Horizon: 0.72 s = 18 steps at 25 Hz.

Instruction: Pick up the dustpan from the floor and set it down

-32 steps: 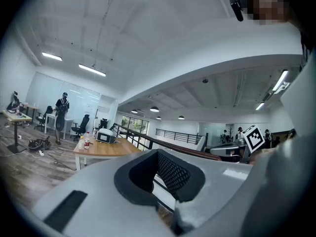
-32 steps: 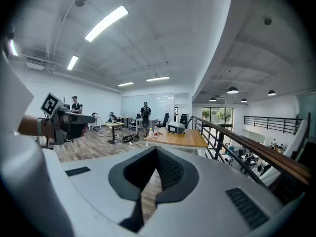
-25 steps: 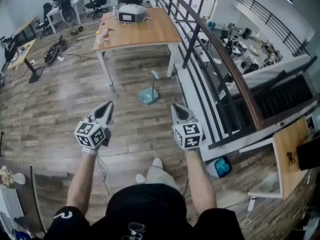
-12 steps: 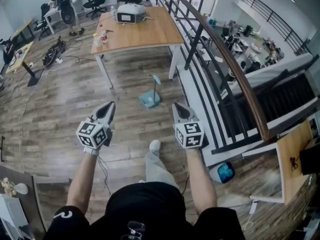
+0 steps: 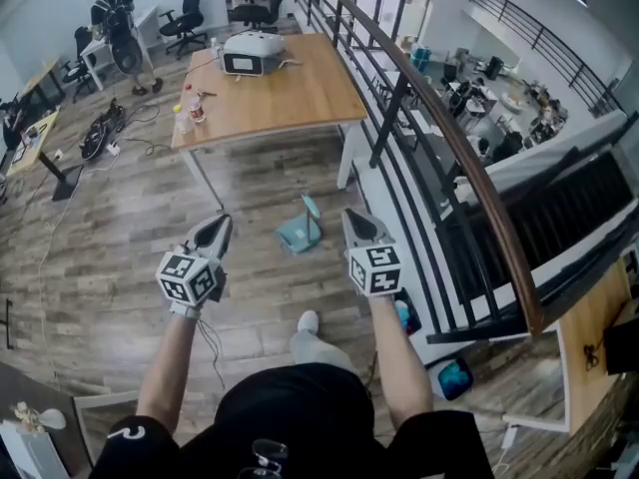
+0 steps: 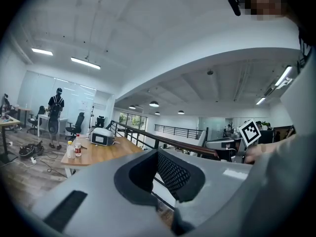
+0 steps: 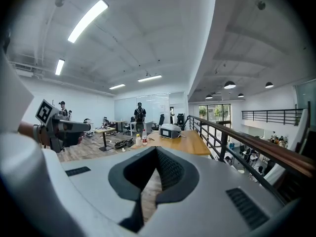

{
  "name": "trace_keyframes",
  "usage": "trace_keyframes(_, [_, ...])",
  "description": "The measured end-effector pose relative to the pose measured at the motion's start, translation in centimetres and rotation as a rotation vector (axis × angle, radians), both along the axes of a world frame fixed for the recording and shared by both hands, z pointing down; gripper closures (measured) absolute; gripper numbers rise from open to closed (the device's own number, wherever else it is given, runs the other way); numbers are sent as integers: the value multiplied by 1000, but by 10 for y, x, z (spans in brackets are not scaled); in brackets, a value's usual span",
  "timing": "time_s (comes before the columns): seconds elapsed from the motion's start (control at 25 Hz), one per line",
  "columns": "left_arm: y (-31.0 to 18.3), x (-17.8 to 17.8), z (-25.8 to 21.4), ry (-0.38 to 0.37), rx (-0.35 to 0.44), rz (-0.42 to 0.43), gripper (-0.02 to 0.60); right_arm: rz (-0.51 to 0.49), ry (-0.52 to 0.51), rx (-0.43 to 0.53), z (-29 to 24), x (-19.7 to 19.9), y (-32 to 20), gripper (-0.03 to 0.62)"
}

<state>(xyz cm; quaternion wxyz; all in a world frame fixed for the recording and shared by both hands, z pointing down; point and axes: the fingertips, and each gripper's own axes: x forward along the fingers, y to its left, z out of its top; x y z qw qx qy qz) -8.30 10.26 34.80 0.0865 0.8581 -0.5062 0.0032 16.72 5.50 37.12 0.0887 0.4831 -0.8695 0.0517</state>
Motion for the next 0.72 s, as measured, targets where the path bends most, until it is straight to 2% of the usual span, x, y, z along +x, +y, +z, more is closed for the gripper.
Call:
trace_keyframes(0.36, [-116,14,-6,-55,-9,-16,583,-22,-16,-5,-1,14,-122,599])
trace_keyframes(0.72, [-163,29,-4,-90,-18,-54,583,-58,-39,-37,15,28,-176,599])
